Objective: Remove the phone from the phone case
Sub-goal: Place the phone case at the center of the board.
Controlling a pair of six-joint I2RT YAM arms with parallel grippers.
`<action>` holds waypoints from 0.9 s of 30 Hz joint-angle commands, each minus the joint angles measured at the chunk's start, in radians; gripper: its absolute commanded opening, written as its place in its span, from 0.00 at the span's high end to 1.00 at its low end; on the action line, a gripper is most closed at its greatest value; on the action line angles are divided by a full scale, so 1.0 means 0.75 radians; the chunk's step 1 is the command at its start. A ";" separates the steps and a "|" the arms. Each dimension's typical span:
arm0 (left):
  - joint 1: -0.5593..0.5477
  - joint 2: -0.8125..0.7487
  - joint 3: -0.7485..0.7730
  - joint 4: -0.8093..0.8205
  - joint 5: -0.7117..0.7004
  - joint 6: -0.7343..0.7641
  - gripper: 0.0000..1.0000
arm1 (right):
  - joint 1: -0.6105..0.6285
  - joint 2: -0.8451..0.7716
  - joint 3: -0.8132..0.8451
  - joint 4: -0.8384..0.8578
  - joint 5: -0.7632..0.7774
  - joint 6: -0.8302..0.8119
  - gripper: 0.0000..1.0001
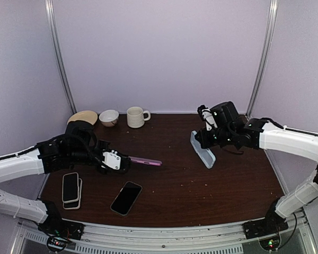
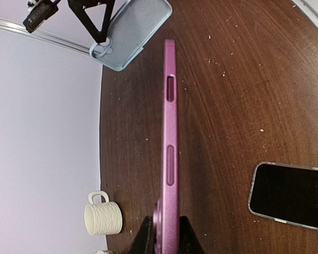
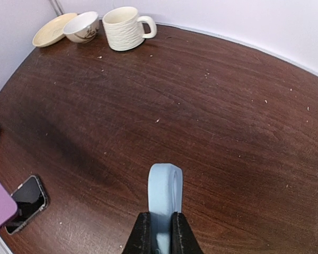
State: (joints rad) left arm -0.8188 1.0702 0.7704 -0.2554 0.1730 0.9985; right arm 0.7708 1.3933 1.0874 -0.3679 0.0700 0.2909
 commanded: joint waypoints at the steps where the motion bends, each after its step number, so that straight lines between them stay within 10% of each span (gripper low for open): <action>1: 0.006 -0.042 -0.002 0.120 0.052 0.009 1.00 | -0.139 0.079 0.008 0.164 -0.214 0.169 1.00; 14: 0.006 -0.055 -0.006 0.122 0.133 -0.012 1.00 | -0.521 0.522 0.203 0.414 -0.763 0.427 1.00; 27: 0.005 -0.057 -0.015 0.124 0.150 -0.008 1.00 | -0.620 0.793 0.380 0.220 -0.799 0.231 0.95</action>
State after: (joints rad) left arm -0.8188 1.0527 0.7589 -0.2554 0.2539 1.0004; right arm 0.3199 1.9480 1.3293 -0.1402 -0.5068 0.5362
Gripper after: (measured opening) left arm 0.099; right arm 0.093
